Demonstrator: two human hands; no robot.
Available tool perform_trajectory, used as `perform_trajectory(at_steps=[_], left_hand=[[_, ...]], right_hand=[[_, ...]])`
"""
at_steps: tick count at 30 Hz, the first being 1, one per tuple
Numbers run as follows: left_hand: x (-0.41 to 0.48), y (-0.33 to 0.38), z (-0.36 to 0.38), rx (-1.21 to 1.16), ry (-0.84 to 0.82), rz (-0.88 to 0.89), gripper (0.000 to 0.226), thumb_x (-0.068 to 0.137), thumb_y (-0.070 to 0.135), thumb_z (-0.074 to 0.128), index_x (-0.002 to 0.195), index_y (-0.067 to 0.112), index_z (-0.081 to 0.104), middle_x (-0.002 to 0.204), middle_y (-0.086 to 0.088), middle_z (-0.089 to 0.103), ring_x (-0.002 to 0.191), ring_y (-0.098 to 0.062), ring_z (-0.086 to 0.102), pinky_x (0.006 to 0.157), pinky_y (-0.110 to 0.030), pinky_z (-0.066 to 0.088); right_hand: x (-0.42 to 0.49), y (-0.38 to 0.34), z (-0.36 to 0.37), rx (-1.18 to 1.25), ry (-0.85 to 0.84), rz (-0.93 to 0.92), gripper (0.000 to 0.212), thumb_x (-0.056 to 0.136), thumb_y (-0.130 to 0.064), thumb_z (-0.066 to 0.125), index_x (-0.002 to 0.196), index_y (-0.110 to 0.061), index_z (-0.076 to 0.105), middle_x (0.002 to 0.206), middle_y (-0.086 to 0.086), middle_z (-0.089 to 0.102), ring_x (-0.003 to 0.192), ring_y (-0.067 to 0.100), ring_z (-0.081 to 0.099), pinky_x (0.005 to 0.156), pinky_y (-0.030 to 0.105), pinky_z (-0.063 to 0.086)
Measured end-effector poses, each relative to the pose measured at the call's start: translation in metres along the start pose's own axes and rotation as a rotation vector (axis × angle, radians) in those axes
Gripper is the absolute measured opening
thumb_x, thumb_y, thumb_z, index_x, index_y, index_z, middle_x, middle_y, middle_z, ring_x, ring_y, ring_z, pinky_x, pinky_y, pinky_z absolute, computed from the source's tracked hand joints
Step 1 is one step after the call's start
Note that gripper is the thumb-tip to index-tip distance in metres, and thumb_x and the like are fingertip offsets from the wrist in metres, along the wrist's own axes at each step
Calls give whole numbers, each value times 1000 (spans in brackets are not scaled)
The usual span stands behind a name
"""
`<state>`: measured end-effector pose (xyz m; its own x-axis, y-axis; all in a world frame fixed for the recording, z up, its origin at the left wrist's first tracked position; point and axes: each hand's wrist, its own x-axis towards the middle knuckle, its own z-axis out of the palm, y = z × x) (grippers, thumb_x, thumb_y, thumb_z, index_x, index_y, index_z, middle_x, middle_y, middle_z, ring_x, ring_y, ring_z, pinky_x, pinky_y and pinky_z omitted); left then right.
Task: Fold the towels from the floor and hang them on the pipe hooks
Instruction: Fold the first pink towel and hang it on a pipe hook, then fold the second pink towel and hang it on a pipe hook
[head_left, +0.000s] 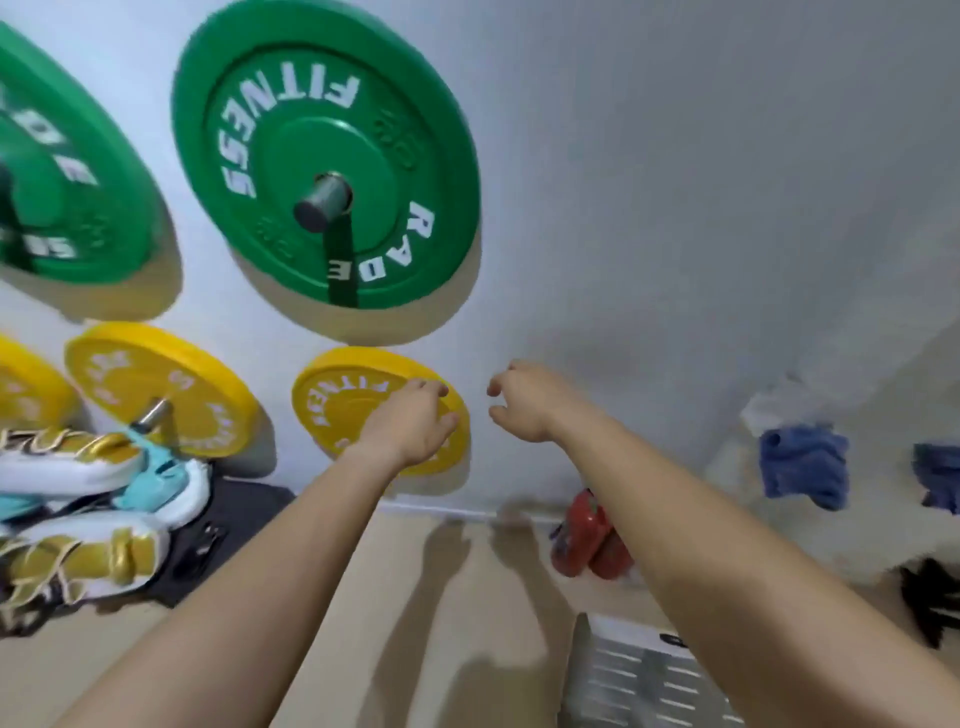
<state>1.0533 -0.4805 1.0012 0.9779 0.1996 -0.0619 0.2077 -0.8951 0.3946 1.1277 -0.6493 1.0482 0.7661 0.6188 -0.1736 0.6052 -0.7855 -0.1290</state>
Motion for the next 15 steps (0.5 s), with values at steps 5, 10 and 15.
perform_trajectory(at_steps=[5,10,15], left_hand=[[-108,-114,34,-70,-78,-331,45,96,37,51,135,15,51,135,-10,51,121,-32,54,96,-42,47],[-217,-171,79,-197,-43,-693,46,94,41,49,133,18,52,134,-7,51,122,-27,52,97,-41,47],[-330,-185,132,-319,-11,-1058,47,97,41,48,138,19,48,141,-6,47,124,-26,51,100,-39,45]], right_hand=[[21,-117,79,-57,-216,-255,33,92,-37,54,119,-22,66,124,9,57,117,33,56,89,39,49],[14,-211,151,-104,-380,-548,37,93,-32,52,124,-16,63,125,9,59,118,32,56,89,36,48],[-27,-287,220,-163,-582,-791,40,93,-36,51,130,-21,58,136,5,55,126,28,50,102,40,45]])
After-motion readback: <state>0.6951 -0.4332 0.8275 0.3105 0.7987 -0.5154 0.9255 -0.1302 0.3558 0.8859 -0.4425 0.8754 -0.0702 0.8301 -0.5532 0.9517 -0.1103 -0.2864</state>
